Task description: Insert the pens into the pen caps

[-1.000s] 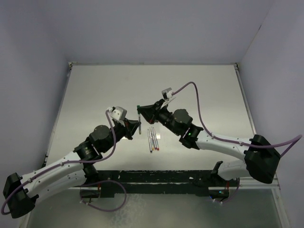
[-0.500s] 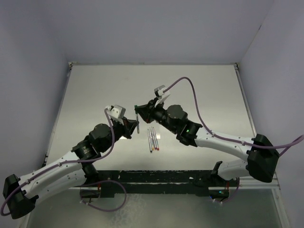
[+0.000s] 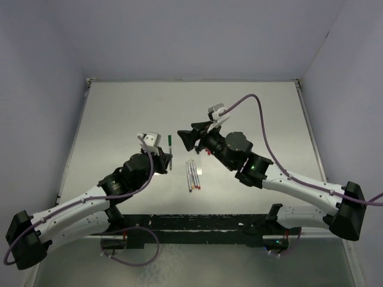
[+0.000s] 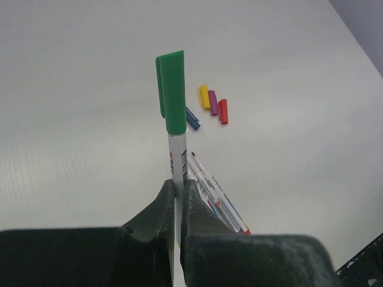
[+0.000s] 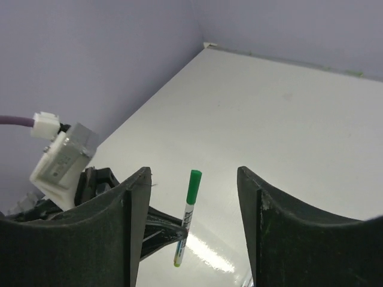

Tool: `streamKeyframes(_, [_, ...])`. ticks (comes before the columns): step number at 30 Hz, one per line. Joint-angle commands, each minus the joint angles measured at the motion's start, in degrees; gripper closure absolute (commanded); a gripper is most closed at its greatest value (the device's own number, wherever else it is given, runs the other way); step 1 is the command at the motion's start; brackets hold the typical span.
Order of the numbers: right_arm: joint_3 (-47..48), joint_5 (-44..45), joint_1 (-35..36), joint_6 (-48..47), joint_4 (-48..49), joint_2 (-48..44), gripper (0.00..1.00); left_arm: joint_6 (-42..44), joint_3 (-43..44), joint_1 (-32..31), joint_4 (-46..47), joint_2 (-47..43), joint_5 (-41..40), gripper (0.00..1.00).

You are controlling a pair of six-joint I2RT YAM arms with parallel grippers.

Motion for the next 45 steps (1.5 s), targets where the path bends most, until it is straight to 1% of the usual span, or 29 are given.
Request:
streamKeyframes(1, [-1.12,6.50,0.07,-1.60,-0.32,-4.67,0.29,-1.23,0.88,0.12,1.80,3.14,-4.84,0.97])
streamKeyframes(2, [-1.86,7.43,0.06,-0.94,-0.79,-5.79,0.19,-1.38,1.12,0.19,2.08,4.16,-5.76,0.95])
streamKeyframes(3, [-2.58,8.45,0.06,-0.18,-1.41,-6.50,0.05,-1.36,1.60,0.20,2.03,5.38,-6.67,0.95])
streamKeyframes(4, [-3.15,9.04,0.06,0.39,-2.03,-7.05,0.00,-1.10,2.22,0.35,1.79,6.73,-7.42,0.94])
streamKeyframes(8, [-5.44,10.27,-0.10,2.01,-3.37,-7.87,0.00,0.03,5.99,2.58,0.45,11.88,-7.97,0.94])
streamKeyframes(10, [-5.79,11.97,-0.12,3.36,-4.49,-7.21,0.00,-0.36,7.21,6.46,0.70,14.13,-4.59,0.94])
streamKeyframes(12, [-6.37,14.34,-0.12,4.92,-4.82,-6.79,0.00,-1.18,8.07,12.21,1.48,16.20,1.28,0.94])
streamKeyframes(14, [-6.85,17.28,-0.13,8.23,-4.99,-6.70,0.00,-0.51,10.05,15.53,1.04,18.60,3.91,0.94])
streamKeyframes(16, [-7.40,22.82,-0.12,14.73,-6.30,-6.90,0.00,0.63,13.20,16.52,-0.98,21.80,3.54,0.94])
streamKeyframes(18, [-8.05,22.97,-0.14,18.00,-6.64,-7.16,0.00,0.95,16.02,17.80,-2.11,25.93,4.22,0.95])
streamKeyframes(20, [-8.04,21.76,-0.12,15.36,-6.74,-7.11,0.00,0.89,17.96,19.53,-1.74,29.18,6.84,0.96])
streamKeyframes(22, [-6.48,21.80,-0.10,15.43,-10.90,-6.57,0.00,0.71,19.31,21.16,-0.97,31.95,9.11,0.96])
streamKeyframes(24, [-4.85,26.01,-0.05,14.50,-15.54,-6.05,0.00,0.86,20.82,23.03,-0.61,34.82,11.29,0.96])
streamKeyframes(26, [-4.60,28.63,-0.03,11.75,-16.58,-5.43,0.00,0.87,22.89,24.87,-1.30,37.91,13.68,0.96])
streamKeyframes(29, [-5.46,29.02,-0.04,9.24,-15.21,-4.51,0.00,0.68,26.25,27.08,-4.11,42.55,15.70,0.96])
streamKeyframes(32, [-4.69,29.17,-0.09,10.82,-18.28,-2.57,0.00,0.91,28.60,27.82,-5.68,45.70,15.92,0.95])
streamKeyframes(36, [-0.23,31.67,-0.09,15.62,-29.00,2.40,0.00,0.96,31.50,28.61,-8.06,49.02,15.49,0.92])
streamKeyframes(38, [1.67,33.57,-0.03,17.29,-32.81,4.88,0.00,1.23,33.00,28.81,-9.64,50.62,15.10,0.91])
streamKeyframes(41, [4.73,33.65,-0.03,21.43,-39.54,8.68,0.00,1.97,35.19,28.86,-12.50,53.21,13.59,0.89])
streamKeyframes(43, [7.53,33.52,-0.03,22.46,-42.16,10.13,0.00,2.55,36.15,28.85,-14.38,54.21,12.03,0.89])
streamKeyframes(45, [7.52,32.62,0.01,21.94,-42.11,10.28,0.00,3.21,36.41,28.85,-15.74,54.81,10.44,0.88])
